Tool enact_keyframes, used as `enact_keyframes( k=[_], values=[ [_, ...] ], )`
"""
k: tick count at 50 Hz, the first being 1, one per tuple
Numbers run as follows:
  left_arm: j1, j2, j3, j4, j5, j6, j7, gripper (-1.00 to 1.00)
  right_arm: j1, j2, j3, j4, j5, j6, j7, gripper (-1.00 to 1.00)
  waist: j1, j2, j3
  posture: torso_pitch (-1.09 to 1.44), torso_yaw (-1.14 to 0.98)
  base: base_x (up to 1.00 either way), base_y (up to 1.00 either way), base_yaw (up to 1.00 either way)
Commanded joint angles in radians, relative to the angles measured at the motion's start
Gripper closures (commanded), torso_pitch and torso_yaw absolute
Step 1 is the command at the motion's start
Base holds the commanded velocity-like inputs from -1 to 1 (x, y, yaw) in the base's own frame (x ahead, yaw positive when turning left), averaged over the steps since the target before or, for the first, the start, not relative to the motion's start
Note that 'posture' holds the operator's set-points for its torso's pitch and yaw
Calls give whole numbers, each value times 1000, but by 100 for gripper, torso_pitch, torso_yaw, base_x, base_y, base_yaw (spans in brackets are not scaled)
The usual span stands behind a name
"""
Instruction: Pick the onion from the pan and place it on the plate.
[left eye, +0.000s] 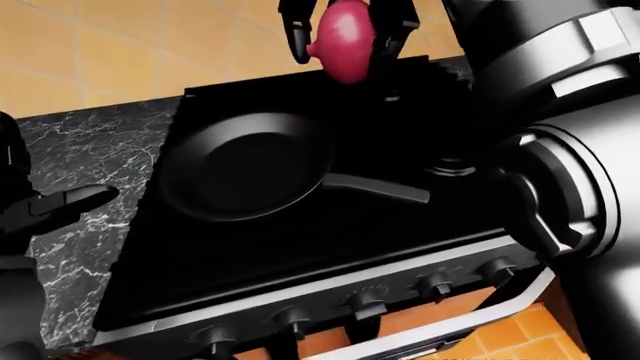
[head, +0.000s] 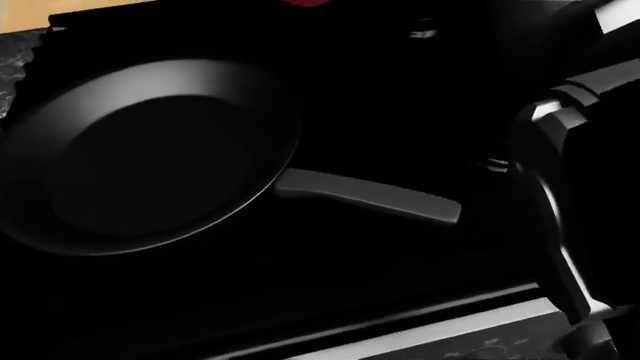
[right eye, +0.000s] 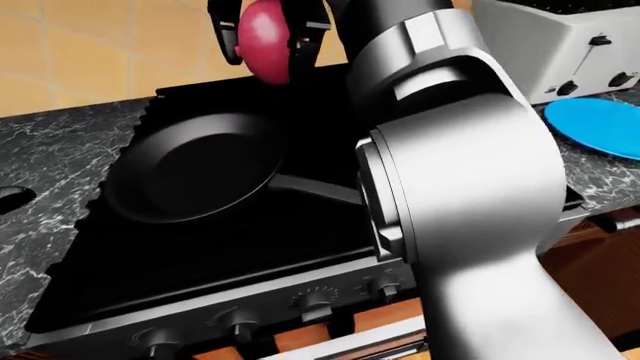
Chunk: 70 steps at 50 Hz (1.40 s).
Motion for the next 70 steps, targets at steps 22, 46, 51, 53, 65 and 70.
enact_keyframes(
  k=[22, 46, 51, 53, 65, 70],
  values=[
    [-24, 46, 37, -72, -40, 12, 12, -100, -54, -47, -13, -31, 7, 5, -23, 100, -9, 42, -22, 0, 0, 0, -15, 0],
    [-33, 73, 52, -118, -64, 46, 33, -100, -48, -75, -16, -28, -12, -2, -26, 100, -9, 62, -16, 0, 0, 0, -15, 0],
    [-31, 70, 50, -117, -62, 43, 29, -100, -46, -78, -17, -28, -13, -1, -27, 100, -7, 21, -18, 0, 0, 0, -16, 0],
    [-31, 70, 52, -118, -62, 44, 29, -100, -47, -78, -18, -29, -13, 0, -26, 100, -5, -6, -19, 0, 0, 0, -15, 0],
    [-31, 71, 54, -119, -67, 48, 29, -100, -39, -85, -19, -28, -15, -2, -28, 100, 6, 20, -5, 0, 0, 0, -16, 0],
    [-33, 73, 55, -120, -68, 49, 29, -100, -39, -85, -19, -28, -15, -2, -29, 100, 0, 66, -14, 0, 0, 0, -18, 0]
  ],
)
